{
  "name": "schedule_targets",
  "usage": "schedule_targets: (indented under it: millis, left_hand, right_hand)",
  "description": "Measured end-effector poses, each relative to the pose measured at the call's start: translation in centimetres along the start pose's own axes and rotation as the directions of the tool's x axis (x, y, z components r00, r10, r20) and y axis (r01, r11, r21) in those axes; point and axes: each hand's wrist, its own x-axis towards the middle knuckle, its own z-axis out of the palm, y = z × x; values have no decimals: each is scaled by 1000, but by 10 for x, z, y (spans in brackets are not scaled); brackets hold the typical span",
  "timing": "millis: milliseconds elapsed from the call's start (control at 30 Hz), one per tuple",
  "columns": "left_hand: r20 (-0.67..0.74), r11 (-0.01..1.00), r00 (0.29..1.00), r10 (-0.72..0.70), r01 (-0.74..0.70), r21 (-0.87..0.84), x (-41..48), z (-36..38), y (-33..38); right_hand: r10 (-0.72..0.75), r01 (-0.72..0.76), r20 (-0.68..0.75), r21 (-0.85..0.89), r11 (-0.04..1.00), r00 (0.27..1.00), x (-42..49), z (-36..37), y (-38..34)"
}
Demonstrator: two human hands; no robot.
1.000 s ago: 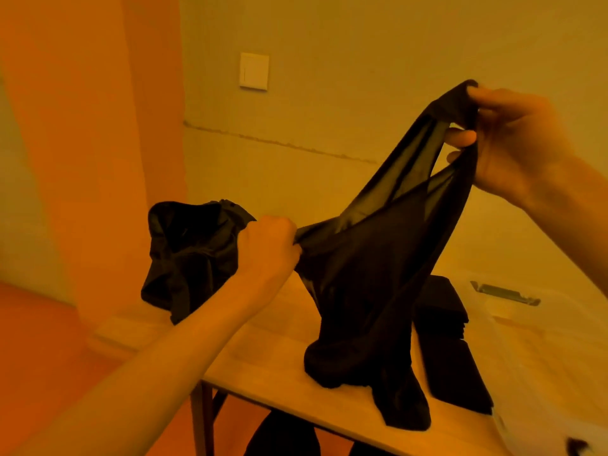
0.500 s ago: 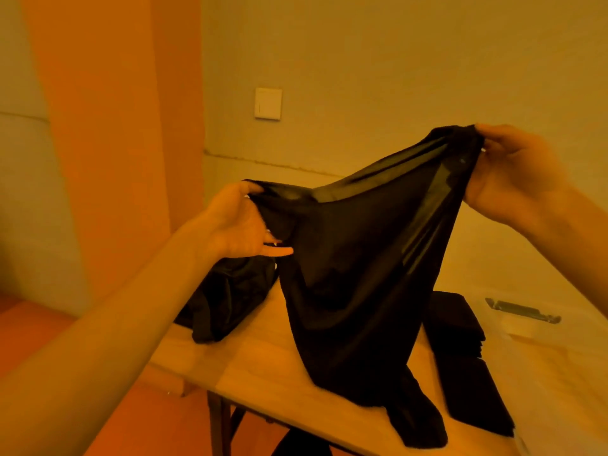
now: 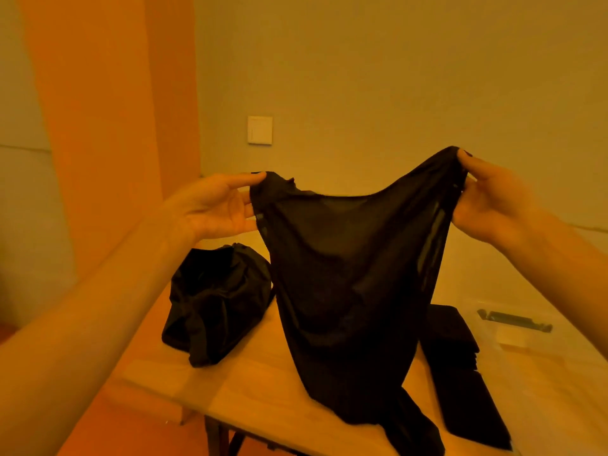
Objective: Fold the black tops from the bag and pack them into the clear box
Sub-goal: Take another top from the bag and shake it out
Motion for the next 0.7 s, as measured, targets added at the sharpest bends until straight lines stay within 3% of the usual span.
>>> schedule_targets:
  millis: [67, 100, 133, 167, 200, 233, 267, 300, 333, 367, 400, 467, 600, 700]
  left_hand:
    - [-59, 998, 997, 47, -44, 48, -1, 8, 6]
    - [-93, 990, 994, 64, -51, 135, -3, 11, 8]
    - [-135, 946, 988, 68, -21, 325, -7, 14, 10]
    - [-182, 795, 980, 79, 48, 605, -10, 16, 11]
    - [-233, 507, 965, 119, 143, 850, -12, 18, 10]
    - [-258, 191, 939, 229, 216, 957, -12, 22, 8]
    - [-206, 12, 909, 363, 216, 976, -10, 29, 5]
    - [-107, 24, 897, 429, 107, 994, -6, 39, 0]
    - [-5, 171, 914, 405, -70, 983, -4, 51, -7]
    - [95, 384, 943, 320, -221, 896, -3, 67, -14]
    - [200, 569, 954, 222, -294, 768, 0, 83, -22]
    - [328, 782, 936, 126, -297, 548, 11, 109, -41]
    - [315, 940, 935, 162, -243, 238, 26, 135, -63]
    - [338, 975, 931, 141, -190, 117, 28, 137, -62]
  right_hand:
    - [6, -5, 26, -25, 1000, 1000, 1, 0, -2]
    - [20, -18, 43, -43, 999, 999, 0, 0, -4]
    - [37, -34, 59, -60, 998, 998, 0, 2, -6]
    - [48, -42, 86, -71, 997, 995, 1, 4, -9]
    - [58, -48, 128, -82, 995, 990, 1, 7, -13]
    - [66, -45, 179, -120, 992, 982, 1, 11, -17]
    - [78, -35, 229, -184, 982, 970, 1, 18, -21]
    - [91, -16, 281, -256, 966, 956, 1, 25, -23]
    - [111, 11, 339, -341, 940, 934, 1, 33, -25]
    - [136, 56, 398, -434, 899, 907, 2, 41, -26]
    - [175, 108, 457, -529, 842, 872, 2, 47, -26]
    - [246, 224, 527, -675, 703, 814, 3, 58, -26]
    - [220, 361, 524, -781, 510, 823, 6, 65, -28]
    - [143, 352, 469, -801, 484, 871, 9, 54, -22]
